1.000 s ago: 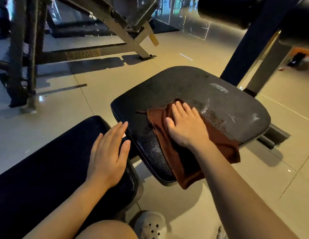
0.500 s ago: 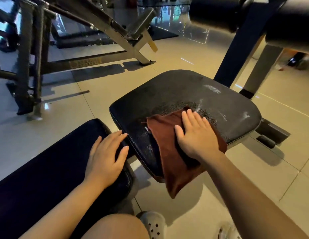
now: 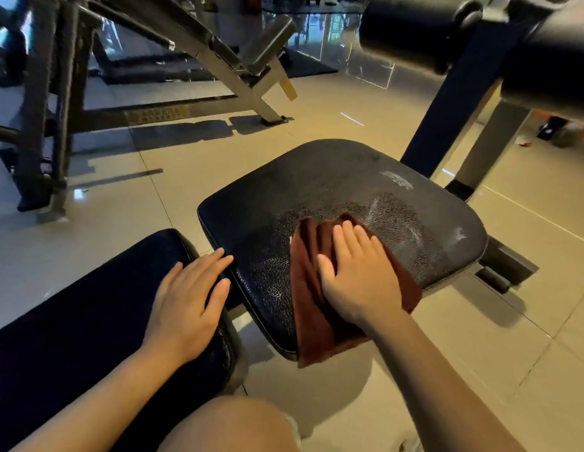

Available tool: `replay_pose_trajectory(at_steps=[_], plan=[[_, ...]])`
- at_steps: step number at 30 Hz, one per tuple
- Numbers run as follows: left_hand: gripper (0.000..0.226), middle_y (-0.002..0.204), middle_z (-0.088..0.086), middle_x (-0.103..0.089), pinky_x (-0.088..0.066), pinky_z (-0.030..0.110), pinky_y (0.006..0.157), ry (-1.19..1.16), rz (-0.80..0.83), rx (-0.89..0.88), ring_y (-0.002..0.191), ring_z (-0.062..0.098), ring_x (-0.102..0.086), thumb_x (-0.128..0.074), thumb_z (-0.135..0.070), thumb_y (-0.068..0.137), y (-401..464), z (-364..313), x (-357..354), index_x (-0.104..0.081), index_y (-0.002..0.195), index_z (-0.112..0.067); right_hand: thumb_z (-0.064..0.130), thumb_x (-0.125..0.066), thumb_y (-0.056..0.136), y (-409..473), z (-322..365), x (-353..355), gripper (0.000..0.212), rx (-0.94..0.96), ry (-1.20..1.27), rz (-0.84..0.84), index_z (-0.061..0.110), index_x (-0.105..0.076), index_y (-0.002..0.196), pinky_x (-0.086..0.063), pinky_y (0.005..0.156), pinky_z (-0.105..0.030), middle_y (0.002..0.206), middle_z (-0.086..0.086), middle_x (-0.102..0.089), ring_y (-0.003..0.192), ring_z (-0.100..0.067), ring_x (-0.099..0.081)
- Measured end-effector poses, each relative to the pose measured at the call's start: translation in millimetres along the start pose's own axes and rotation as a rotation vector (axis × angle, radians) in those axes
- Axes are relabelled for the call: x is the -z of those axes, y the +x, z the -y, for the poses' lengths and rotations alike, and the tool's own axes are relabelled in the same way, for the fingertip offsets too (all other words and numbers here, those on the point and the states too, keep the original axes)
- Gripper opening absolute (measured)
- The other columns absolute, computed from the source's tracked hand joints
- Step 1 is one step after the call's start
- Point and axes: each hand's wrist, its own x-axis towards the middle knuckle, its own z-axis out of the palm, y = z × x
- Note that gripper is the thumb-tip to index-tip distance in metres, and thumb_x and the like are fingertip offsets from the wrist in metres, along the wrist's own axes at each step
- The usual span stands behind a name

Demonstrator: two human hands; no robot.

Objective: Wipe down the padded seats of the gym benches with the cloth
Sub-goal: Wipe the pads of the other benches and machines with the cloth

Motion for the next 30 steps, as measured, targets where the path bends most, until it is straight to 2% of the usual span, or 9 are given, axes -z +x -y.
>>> replay_pose_trajectory(at_steps=[4, 7, 12, 17, 21, 24, 27, 30], plan=[[0.065, 0.147, -0.012, -0.041, -0.01, 0.034, 0.117, -0.001, 0.006, 0.016, 0.132, -0.003, -0.026, -0.015, -0.056, 0.092, -3, -3, 0, -0.048, 0.14, -0.028, 0.054, -0.012, 0.093, -43, 33, -13, 0.073, 0.108, 0.032, 0.001, 0.019, -0.009, 0.157, 0.013, 0.116, -0.03, 0.164, 0.0, -0.003, 0.151, -0.015, 0.002], [0.065, 0.146, -0.013, -0.04, -0.01, 0.033, 0.118, -0.005, 0.001, 0.016, 0.134, -0.003, -0.027, -0.014, -0.057, 0.093, -4, -4, 0, -0.049, 0.14, -0.027, 0.059, -0.01, 0.093, -27, 19, -9, 0.074, 0.116, 0.013, 0.005, 0.022, -0.007, 0.157, 0.013, 0.116, -0.029, 0.164, 0.002, 0.0, 0.15, -0.013, 0.004], [0.06, 0.141, -0.016, -0.042, -0.016, 0.039, 0.118, -0.035, -0.034, 0.005, 0.133, 0.0, -0.033, -0.019, -0.053, 0.095, -5, -2, 0, -0.052, 0.137, -0.025, 0.057, -0.018, 0.1, 43, -27, 0, 0.072, -0.091, -0.07, -0.003, 0.014, -0.008, 0.157, 0.0, 0.122, -0.037, 0.164, -0.005, -0.002, 0.151, -0.019, -0.002], [0.054, 0.138, -0.015, -0.046, -0.02, 0.046, 0.116, -0.017, -0.038, 0.005, 0.129, 0.002, -0.037, -0.023, -0.048, 0.097, 0, 1, -4, -0.053, 0.135, -0.025, 0.053, -0.021, 0.101, 88, -41, 1, 0.072, -0.259, -0.048, -0.048, 0.007, -0.011, 0.156, -0.002, 0.122, -0.039, 0.163, -0.011, -0.008, 0.15, -0.024, -0.006], [0.054, 0.137, -0.022, -0.04, -0.016, 0.042, 0.115, -0.02, -0.013, 0.003, 0.13, 0.002, -0.037, -0.023, -0.049, 0.096, 0, 2, -1, -0.053, 0.136, -0.028, 0.052, -0.022, 0.099, 59, -19, 3, 0.072, -0.24, -0.039, -0.081, 0.004, -0.021, 0.152, -0.009, 0.122, -0.041, 0.161, -0.014, -0.018, 0.148, -0.026, -0.014], [0.054, 0.137, -0.022, -0.039, -0.016, 0.04, 0.114, -0.023, -0.01, 0.0, 0.13, 0.0, -0.035, -0.022, -0.049, 0.096, 0, 3, 0, -0.053, 0.136, -0.029, 0.055, -0.012, 0.095, 2, 16, -11, 0.078, -0.149, -0.036, -0.064, 0.006, -0.02, 0.154, -0.004, 0.122, -0.037, 0.161, -0.013, -0.017, 0.149, -0.026, -0.013], [0.054, 0.138, -0.022, -0.04, -0.016, 0.04, 0.115, -0.049, -0.026, 0.006, 0.13, -0.004, -0.032, -0.022, -0.051, 0.096, -1, 3, -1, -0.053, 0.136, -0.03, 0.057, -0.012, 0.091, -36, 39, -17, 0.082, -0.127, -0.023, -0.118, 0.004, -0.032, 0.15, -0.004, 0.12, -0.034, 0.156, -0.016, -0.03, 0.146, -0.029, -0.025], [0.052, 0.138, -0.023, -0.04, -0.015, 0.04, 0.114, -0.058, -0.039, 0.006, 0.129, -0.01, -0.027, -0.022, -0.051, 0.097, -2, 3, -2, -0.051, 0.136, -0.032, 0.06, -0.007, 0.092, -26, 33, -11, 0.081, -0.148, -0.035, -0.055, 0.01, -0.013, 0.156, 0.007, 0.118, -0.031, 0.163, -0.01, -0.011, 0.151, -0.022, -0.006]])
